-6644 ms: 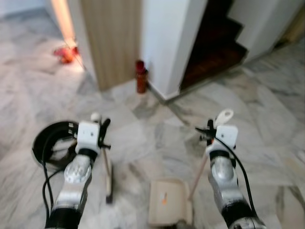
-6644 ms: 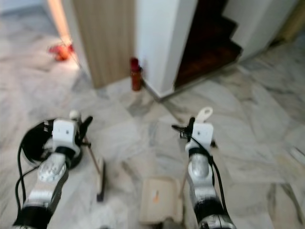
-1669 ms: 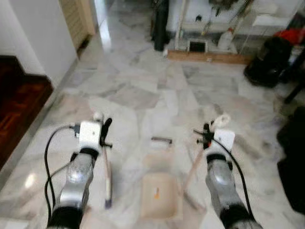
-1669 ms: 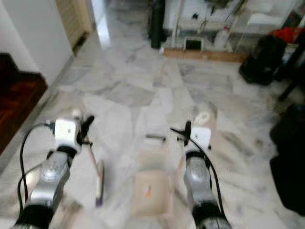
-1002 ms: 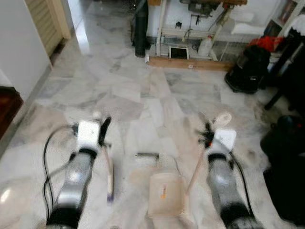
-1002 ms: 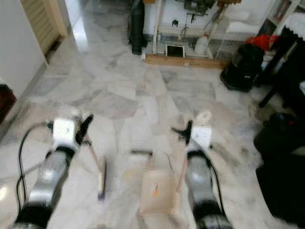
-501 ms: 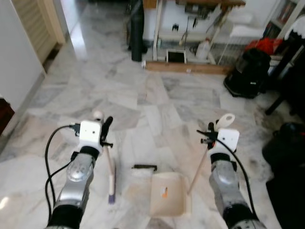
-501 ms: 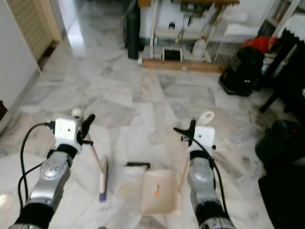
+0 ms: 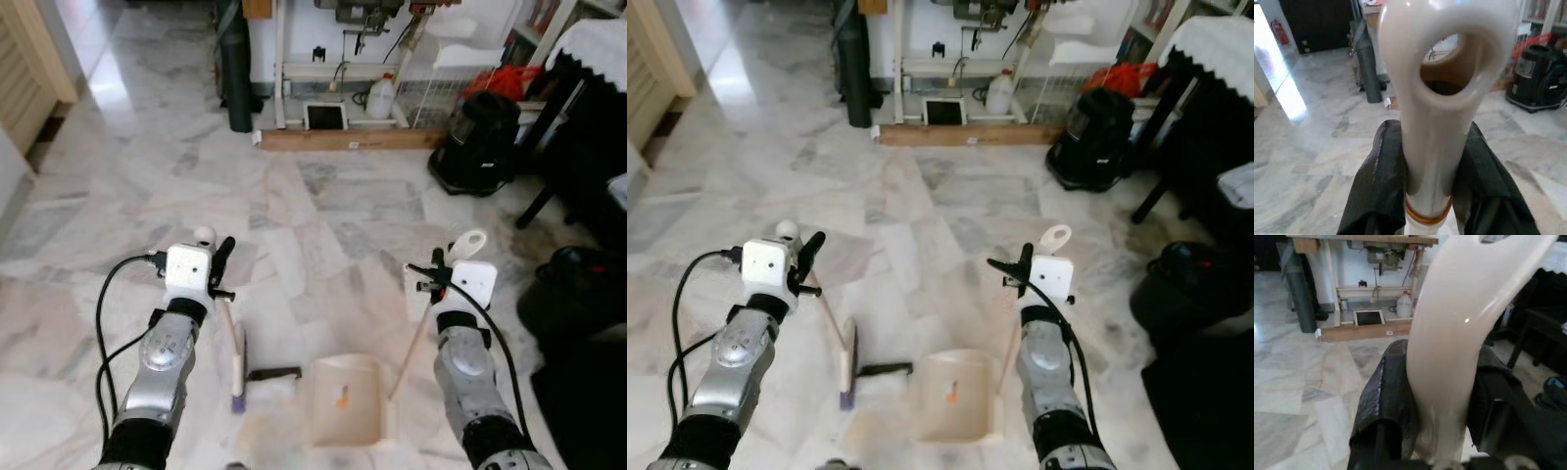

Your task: Sweep floor

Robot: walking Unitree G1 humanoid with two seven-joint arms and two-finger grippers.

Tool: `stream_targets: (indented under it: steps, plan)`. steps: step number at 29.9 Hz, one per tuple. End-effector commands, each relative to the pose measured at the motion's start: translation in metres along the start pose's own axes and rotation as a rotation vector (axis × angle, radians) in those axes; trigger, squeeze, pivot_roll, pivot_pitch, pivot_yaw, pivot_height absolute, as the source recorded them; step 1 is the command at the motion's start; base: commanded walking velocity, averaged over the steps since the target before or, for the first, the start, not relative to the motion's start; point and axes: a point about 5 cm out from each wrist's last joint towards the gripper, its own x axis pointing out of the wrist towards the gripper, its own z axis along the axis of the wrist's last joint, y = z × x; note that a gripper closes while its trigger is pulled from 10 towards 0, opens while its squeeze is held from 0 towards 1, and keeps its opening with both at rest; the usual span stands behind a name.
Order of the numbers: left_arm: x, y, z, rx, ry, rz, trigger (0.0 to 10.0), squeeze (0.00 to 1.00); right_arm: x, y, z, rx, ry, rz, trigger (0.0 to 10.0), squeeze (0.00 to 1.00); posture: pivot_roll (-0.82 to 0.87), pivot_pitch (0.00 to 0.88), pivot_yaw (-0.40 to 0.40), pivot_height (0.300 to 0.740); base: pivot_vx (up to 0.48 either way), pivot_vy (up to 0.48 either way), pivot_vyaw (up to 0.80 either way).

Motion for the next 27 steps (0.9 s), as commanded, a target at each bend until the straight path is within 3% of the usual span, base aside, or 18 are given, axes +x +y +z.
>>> stream_targets:
  steps: [1,18,27]
  plan:
    - [0.004,-0.002,0.011,0.007,-0.055,-0.003,10.0,0.00,0.003,-0.006,0.004,0.010,-0.011,-0.032,10.0,0.00,-0.05,0.093,-0.041,0.740,0.000,0.000,0.00]
    - [0.003,0.002,0.009,0.022,-0.040,0.007,10.0,0.00,-0.001,-0.015,-0.013,-0.042,0.089,-0.070,10.0,0.00,-0.05,0.100,-0.040,0.740,0.000,0.000,0.00]
    - [0.001,0.005,0.004,0.030,-0.002,-0.003,10.0,0.00,-0.009,-0.013,-0.033,-0.096,0.223,-0.059,10.0,0.00,-0.05,0.108,-0.041,0.740,0.000,0.000,0.00]
